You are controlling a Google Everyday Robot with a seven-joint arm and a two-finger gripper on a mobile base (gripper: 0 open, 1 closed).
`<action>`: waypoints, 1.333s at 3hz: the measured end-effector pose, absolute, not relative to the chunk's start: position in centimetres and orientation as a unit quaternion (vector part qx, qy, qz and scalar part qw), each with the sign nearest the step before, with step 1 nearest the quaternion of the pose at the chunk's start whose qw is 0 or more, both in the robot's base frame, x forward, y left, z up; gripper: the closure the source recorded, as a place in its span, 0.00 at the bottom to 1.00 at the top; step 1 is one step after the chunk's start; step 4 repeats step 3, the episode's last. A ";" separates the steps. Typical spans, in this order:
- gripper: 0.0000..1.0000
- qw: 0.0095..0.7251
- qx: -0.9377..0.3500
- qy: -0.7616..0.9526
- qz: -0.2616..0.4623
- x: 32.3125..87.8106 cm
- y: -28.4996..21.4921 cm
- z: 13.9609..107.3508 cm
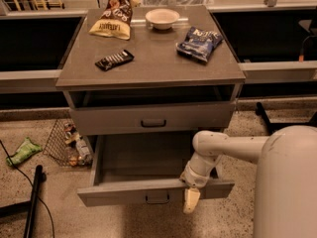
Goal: Open middle drawer
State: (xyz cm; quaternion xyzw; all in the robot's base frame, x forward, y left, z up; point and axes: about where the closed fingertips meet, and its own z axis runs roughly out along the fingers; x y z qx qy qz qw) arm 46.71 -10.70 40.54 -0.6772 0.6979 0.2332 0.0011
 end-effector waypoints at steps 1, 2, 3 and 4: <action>0.00 0.002 -0.671 0.707 0.225 45.9 -11.4 41.1; 0.00 0.016 -0.672 0.713 0.200 45.3 -12.0 43.1; 0.00 0.047 -0.677 0.712 0.180 45.2 -12.7 45.8; 0.00 0.047 -0.677 0.712 0.180 45.2 -12.7 45.8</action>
Offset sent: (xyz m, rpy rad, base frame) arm -0.0188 -0.0221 0.0587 -0.0568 -0.1421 -0.0550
